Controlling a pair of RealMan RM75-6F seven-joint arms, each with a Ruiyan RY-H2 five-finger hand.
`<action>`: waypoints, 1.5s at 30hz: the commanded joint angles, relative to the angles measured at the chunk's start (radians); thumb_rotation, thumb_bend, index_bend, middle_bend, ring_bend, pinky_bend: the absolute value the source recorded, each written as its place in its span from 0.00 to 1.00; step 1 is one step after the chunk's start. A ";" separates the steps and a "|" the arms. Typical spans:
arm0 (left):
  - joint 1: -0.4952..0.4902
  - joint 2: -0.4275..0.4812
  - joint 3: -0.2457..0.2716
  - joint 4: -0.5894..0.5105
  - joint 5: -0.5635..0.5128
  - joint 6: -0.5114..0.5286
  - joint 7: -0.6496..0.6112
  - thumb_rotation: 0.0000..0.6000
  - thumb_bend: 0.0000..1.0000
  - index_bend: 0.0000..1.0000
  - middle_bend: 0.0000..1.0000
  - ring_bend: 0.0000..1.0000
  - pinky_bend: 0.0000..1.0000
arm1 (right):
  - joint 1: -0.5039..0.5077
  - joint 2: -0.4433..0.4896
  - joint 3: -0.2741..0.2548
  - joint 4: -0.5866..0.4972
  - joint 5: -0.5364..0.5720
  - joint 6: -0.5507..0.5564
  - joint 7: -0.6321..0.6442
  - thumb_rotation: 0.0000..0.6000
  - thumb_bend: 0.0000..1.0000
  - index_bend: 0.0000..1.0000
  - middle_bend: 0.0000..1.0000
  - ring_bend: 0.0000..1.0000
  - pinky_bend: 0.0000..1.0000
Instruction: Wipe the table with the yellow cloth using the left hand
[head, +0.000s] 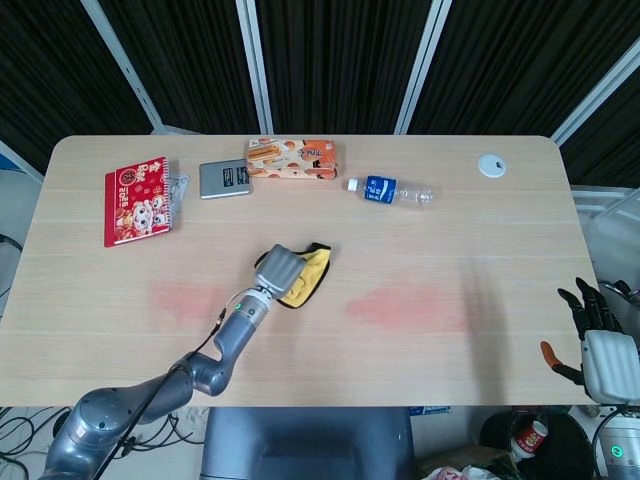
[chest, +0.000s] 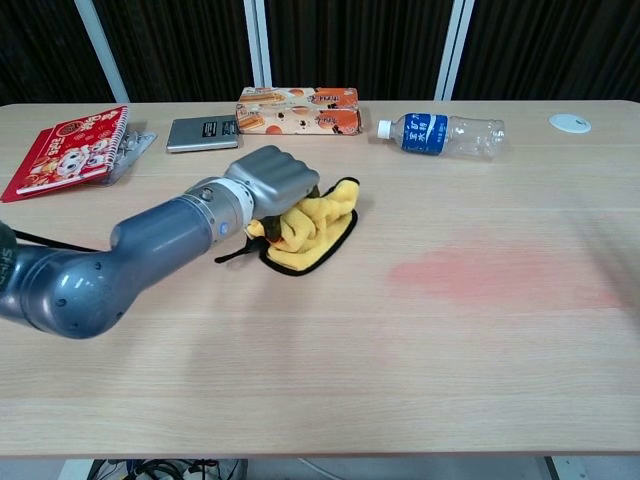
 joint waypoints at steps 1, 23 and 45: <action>-0.007 -0.010 0.011 -0.015 0.020 0.004 -0.008 1.00 0.53 0.75 0.75 0.66 0.82 | 0.000 0.001 0.000 0.000 -0.002 0.001 0.000 1.00 0.24 0.16 0.00 0.00 0.21; 0.094 0.167 0.000 0.040 -0.041 0.020 0.049 1.00 0.53 0.75 0.75 0.66 0.82 | -0.004 -0.001 -0.003 -0.003 -0.011 0.009 -0.003 1.00 0.24 0.17 0.00 0.00 0.21; 0.000 0.018 -0.002 -0.094 -0.002 0.013 0.065 1.00 0.53 0.75 0.75 0.66 0.82 | -0.005 0.003 0.001 -0.001 -0.006 0.011 0.003 1.00 0.24 0.17 0.00 0.00 0.21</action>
